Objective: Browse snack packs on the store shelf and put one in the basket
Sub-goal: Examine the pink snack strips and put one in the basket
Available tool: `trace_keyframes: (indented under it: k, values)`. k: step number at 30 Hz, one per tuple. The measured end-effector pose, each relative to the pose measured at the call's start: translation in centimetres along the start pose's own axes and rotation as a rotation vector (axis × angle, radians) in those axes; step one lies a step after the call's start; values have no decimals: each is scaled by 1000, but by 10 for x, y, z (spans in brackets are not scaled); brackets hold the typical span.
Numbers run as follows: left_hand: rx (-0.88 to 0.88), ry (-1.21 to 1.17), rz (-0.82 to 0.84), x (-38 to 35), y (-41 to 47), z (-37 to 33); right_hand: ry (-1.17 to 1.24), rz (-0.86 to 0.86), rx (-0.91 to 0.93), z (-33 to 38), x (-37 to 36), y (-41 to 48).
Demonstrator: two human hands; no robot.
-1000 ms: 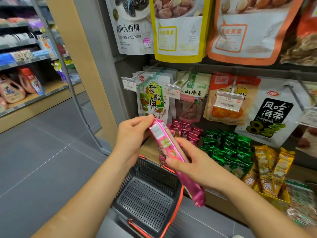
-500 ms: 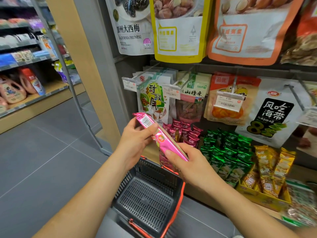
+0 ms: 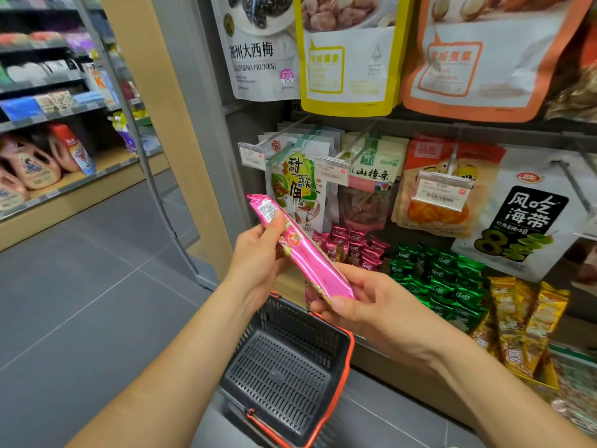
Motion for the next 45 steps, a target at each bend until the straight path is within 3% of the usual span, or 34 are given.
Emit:
trace_keyframes:
  k: [8, 11, 15, 17, 21, 23, 26, 28, 31, 34, 38, 45]
  values:
    - [81, 36, -4, -5, -8, 9, -304, -118, 38, 5, -3, -5]
    - [121, 207, 175, -18, -21, 15, -393, -268, 78, 2, -1, -4]
    - [242, 291, 424, -33, -37, 18, -959, -573, 161, 3, 9, -4]
    - [310, 302, 482, -29, -37, 18, -1058, -558, 139, 2, 12, -3]
    - [402, 351, 653, -1, -26, 8, -1038, -625, 211, 11, 32, -3]
    - [437, 303, 802, 12, -22, 5, -937, -666, 144, 20, 50, -5]
    - [468, 218, 975, 23, -22, 10, -612, -430, -17, 23, 60, -8]
    - [450, 194, 1017, 25, -19, 17, -476, -322, 1, 26, 63, -13]
    - [331, 255, 823, 29, -5, 23, -474, -347, 121, 36, 65, -20]
    - [270, 274, 665, 37, 10, 26, -503, -503, 272, 46, 67, -27]
    - [238, 322, 680, 32, 15, 36, -785, -751, 416, 50, 65, -34]
    - [41, 520, 270, 2, 42, 66, -1174, -1013, 816, 65, 42, -35]
Point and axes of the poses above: each hand's wrist, its own y-axis towards the middle knuckle, its own x-axis out of the back of the hand, z = x × y, the point moved 3 cm from there along y, towards the middle knuckle, and after that the axes turned 9 degrees about -x, right-handed, at the moved point
